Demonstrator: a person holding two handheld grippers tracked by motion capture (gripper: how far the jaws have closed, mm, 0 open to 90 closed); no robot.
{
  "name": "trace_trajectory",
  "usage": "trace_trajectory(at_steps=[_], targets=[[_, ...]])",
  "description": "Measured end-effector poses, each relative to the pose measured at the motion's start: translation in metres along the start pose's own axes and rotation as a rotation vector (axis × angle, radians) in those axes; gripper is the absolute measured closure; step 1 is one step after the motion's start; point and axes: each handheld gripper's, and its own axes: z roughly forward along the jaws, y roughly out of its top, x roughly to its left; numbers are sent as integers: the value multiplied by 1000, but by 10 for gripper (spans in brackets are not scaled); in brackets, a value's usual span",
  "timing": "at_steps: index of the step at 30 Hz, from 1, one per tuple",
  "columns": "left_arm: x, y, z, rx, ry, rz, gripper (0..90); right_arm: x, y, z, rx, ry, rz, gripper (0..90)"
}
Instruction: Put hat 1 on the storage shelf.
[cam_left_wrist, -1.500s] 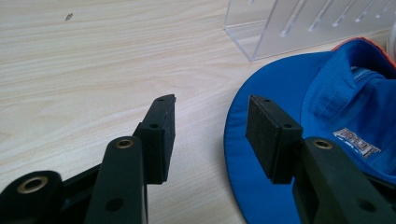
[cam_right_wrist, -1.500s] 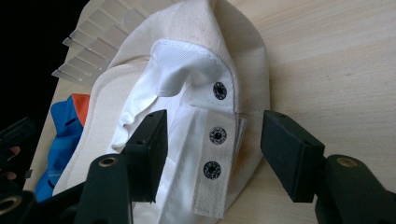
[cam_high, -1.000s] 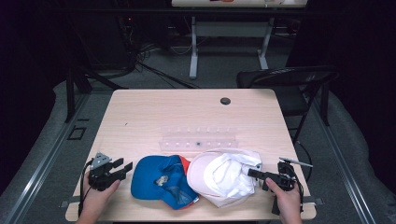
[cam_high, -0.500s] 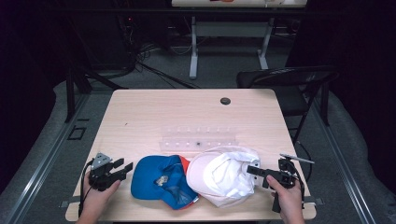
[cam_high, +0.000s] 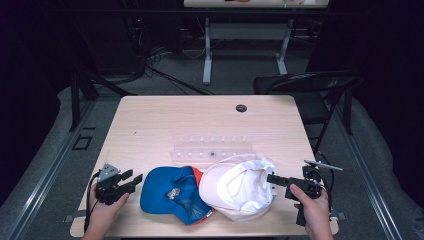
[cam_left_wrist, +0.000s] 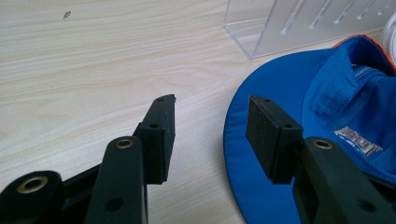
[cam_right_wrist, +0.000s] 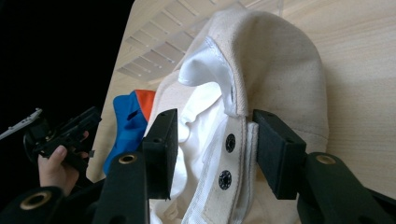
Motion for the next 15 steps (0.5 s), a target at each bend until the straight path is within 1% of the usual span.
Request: trace_trajectory(at_steps=[1, 2, 4, 8, 9, 10, 11, 13, 14, 15], targets=[[0, 0, 0, 1, 1, 0, 531, 1, 2, -3, 24, -17, -22, 522], [0, 0, 0, 2, 0, 0, 531, 3, 2, -2, 9, 11, -3, 524], [0, 0, 0, 2, 1, 1, 531, 6, 4, -3, 23, 18, -6, 529], [0, 0, 0, 1, 0, 0, 531, 13, 8, -4, 23, 17, -10, 540], [0, 0, 0, 1, 0, 0, 531, 13, 8, -4, 23, 17, -10, 540], [0, 0, 0, 2, -1, 2, 531, 13, 10, -4, 32, 16, -20, 542], [0, 0, 0, 2, -1, 2, 530, 13, 13, -3, 39, 10, -13, 545], [-1, 0, 0, 2, -2, 5, 531, 12, 14, -3, 42, 10, -16, 547], [-1, 0, 0, 3, -3, 7, 531, 11, 15, -1, 53, 6, -13, 547], [-1, 0, 1, 5, -3, 6, 531, 11, 15, 1, 51, 13, 0, 547]])
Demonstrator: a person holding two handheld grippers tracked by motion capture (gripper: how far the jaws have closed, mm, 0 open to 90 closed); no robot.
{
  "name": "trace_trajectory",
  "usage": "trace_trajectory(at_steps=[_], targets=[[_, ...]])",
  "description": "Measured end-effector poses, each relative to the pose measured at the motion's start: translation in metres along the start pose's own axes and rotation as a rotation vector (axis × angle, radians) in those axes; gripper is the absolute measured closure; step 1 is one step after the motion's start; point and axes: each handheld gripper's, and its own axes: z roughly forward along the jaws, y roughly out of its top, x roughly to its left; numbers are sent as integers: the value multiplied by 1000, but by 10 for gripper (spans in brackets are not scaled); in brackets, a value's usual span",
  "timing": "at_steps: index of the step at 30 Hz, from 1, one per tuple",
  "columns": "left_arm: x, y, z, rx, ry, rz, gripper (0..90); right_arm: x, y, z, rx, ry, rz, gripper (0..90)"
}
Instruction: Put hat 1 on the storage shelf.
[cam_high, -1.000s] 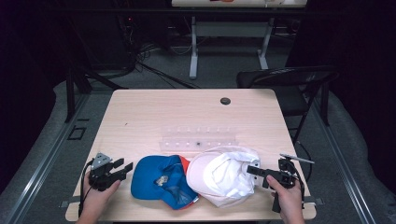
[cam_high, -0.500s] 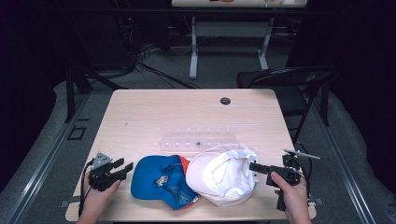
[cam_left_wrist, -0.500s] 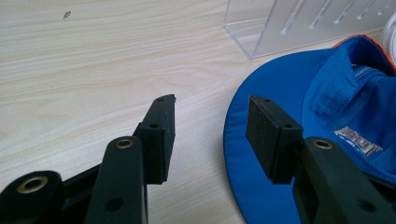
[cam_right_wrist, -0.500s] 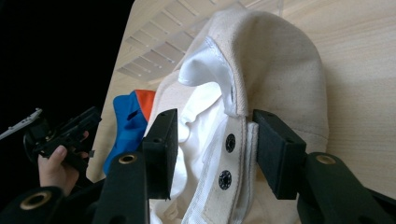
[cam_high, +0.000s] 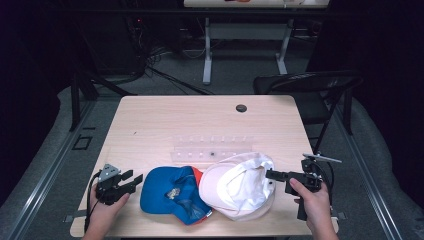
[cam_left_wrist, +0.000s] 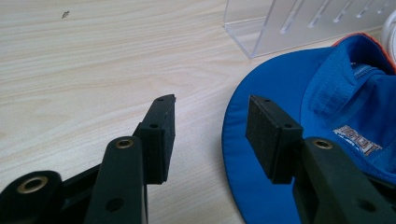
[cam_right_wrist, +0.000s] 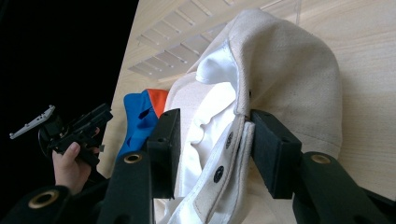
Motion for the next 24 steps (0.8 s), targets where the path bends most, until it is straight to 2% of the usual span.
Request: trace_trajectory(at_steps=[5, 11, 13, 14, 22, 24], targets=[[0, 0, 0, 8, -2, 5, 531, -5, 1, 6, 17, -6, 19, 546], [0, 0, 0, 10, -1, 5, 530, -18, 2, 17, 37, -16, 52, 543], [0, 0, 0, 8, -1, 4, 530, -19, 3, 18, 52, -32, 46, 543], [0, 0, 0, 8, -2, 4, 530, -20, 3, 20, 50, -16, 52, 543], [0, 0, 0, 8, -2, 4, 529, -17, 4, 27, 90, -28, 38, 563], [0, 0, 0, 8, -1, 4, 530, -15, 5, 26, 101, -37, 30, 595]])
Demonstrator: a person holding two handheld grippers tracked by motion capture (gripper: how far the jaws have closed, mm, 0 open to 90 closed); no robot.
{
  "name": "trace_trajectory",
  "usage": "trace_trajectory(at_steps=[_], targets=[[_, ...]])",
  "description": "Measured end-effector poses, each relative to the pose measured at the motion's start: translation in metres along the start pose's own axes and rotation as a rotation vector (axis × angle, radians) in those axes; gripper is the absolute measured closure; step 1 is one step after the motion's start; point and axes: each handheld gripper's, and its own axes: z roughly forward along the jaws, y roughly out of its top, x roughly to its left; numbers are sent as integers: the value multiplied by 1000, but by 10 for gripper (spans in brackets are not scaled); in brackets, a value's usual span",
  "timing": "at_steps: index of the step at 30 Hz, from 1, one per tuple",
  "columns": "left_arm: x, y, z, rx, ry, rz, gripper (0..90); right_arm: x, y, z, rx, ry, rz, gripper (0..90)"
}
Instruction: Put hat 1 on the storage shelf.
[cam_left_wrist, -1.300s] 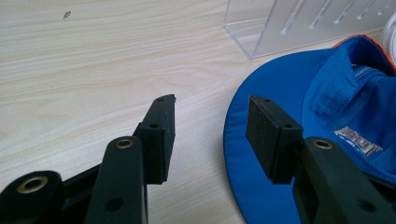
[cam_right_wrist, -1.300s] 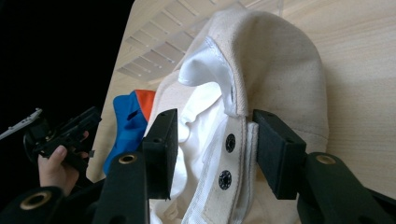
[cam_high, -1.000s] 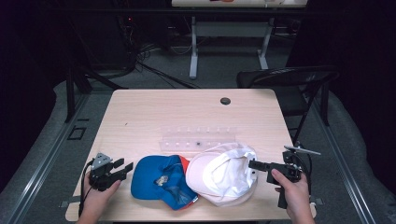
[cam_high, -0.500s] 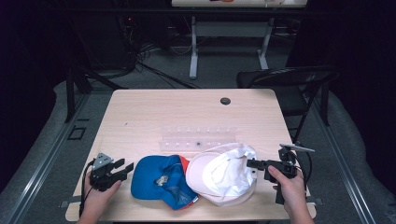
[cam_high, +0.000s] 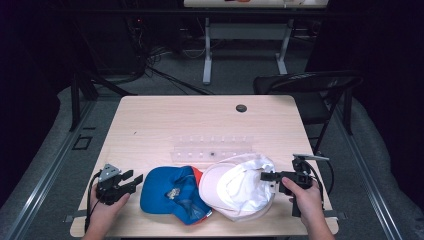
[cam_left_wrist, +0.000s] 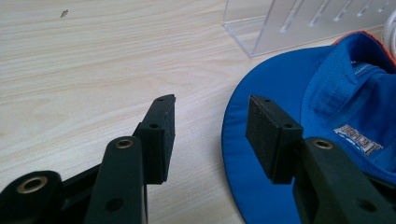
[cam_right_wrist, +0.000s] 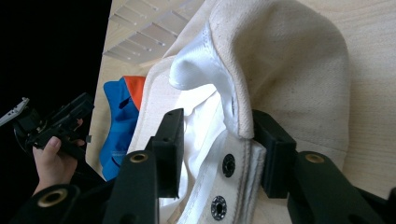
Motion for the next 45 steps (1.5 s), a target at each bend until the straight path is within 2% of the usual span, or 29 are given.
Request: trace_trajectory(at_steps=[10, 14, 15, 18, 19, 24, 25, 27, 28, 29, 31, 32, 34, 36, 37, 38, 40, 41, 45], targets=[[0, 0, 0, -1, 1, 0, 529, 11, 5, -8, 61, -37, -27, 700], [0, 0, 0, -8, 4, -3, 529, 18, 8, -9, 96, -65, -17, 733], [0, 0, 0, -8, 4, -4, 529, 21, 10, -9, 112, -91, -24, 745], [0, 0, 0, -8, 4, -3, 528, 25, 11, -9, 122, -117, -33, 764], [0, 0, 0, -8, 5, -2, 528, 28, 13, -9, 133, -150, -40, 786], [0, 0, 0, -10, 6, -2, 528, 36, 17, -9, 165, -221, -59, 798], [0, 0, 0, -10, 6, -2, 529, 36, 17, -9, 165, -221, -59, 798], [0, 0, 0, -8, 6, -2, 529, 42, 20, -7, 195, -267, -73, 801], [0, 0, 0, -8, 6, -2, 529, 42, 20, -7, 195, -267, -73, 801], [0, 0, 0, -9, 6, -2, 528, 46, 21, -5, 207, -305, -82, 801], [0, 0, 0, -10, 6, -1, 529, 51, 24, -5, 222, -340, -96, 802], [0, 0, 0, -9, 6, -1, 529, 54, 24, -4, 214, -367, -89, 802], [0, 0, 0, -9, 6, -1, 528, 55, 26, -5, 231, -370, -106, 801], [0, 0, 0, -10, 6, -1, 528, 60, 27, -3, 223, -409, -111, 800], [0, 0, 0, -10, 7, -1, 528, 62, 28, -4, 240, -418, -129, 799], [0, 0, 0, -10, 7, -2, 529, 66, 31, -4, 264, -448, -145, 795], [0, 0, 0, -10, 8, -2, 529, 68, 31, -3, 257, -458, -145, 795], [0, 0, 0, -10, 8, -2, 528, 71, 32, -2, 266, -482, -157, 794], [0, 0, 0, -10, 9, -3, 529, 75, 33, 0, 283, -497, -163, 798]])
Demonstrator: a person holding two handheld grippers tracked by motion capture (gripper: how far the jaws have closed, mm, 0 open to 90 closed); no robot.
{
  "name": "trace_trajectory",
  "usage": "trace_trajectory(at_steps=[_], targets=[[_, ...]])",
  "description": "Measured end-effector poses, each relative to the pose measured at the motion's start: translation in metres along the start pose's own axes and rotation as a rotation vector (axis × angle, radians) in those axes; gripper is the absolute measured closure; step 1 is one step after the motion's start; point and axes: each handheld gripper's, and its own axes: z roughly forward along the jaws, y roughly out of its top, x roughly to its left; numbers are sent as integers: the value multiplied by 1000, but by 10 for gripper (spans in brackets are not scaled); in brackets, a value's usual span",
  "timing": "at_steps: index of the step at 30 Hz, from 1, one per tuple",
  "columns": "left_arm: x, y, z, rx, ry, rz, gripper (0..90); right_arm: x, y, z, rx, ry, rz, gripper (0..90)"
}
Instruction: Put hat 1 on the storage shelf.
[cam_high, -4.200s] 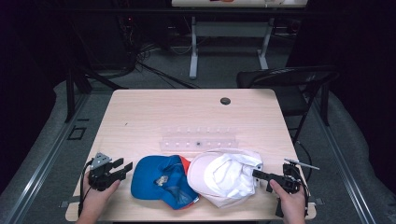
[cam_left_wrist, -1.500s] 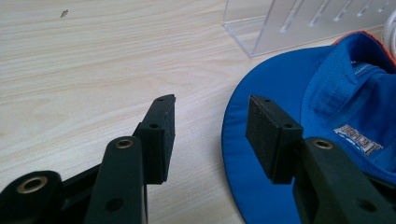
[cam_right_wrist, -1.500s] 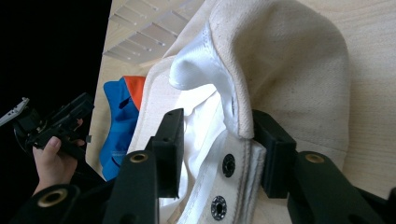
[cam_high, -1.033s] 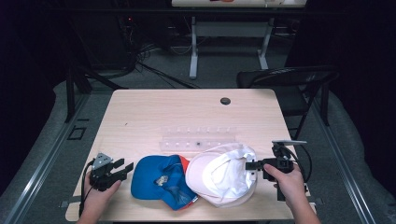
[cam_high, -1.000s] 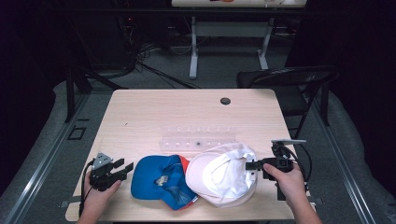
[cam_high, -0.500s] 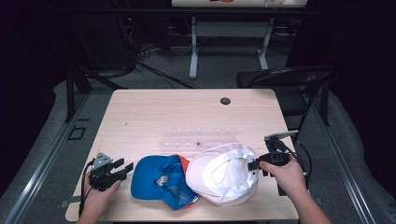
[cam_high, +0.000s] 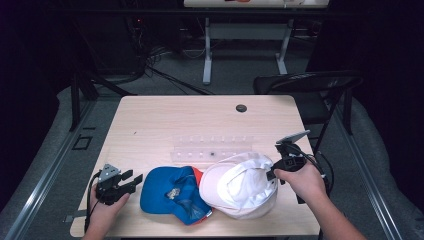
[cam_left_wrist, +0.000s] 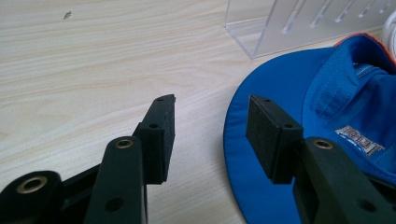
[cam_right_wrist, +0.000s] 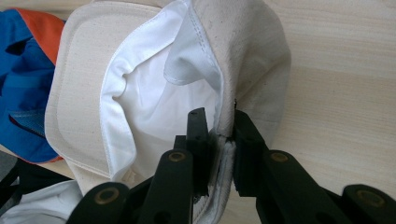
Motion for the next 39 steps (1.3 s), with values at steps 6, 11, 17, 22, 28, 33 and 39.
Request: trace_trajectory(at_steps=[6, 11, 17, 22, 28, 33, 39], targets=[[1, 1, 1, 15, -4, 2, 529, 7, 9, -5, 37, -67, 1, 802], [0, 0, 1, 1, -4, -4, 529, 26, 17, -14, 68, -151, -38, 801], [1, 0, 0, 1, -6, -6, 529, 42, 23, -30, 71, -188, -50, 805], [1, 0, 0, 10, -10, -4, 529, 57, 33, -51, 63, -189, -64, 808], [1, 0, 0, 7, -14, -6, 529, 68, 41, -64, 74, -192, -51, 809], [0, 0, 0, 8, -15, 1, 529, 80, 47, -85, 65, -194, -60, 812], [-1, 0, 0, 7, -14, 4, 528, 90, 50, -103, 40, -182, -63, 812]])
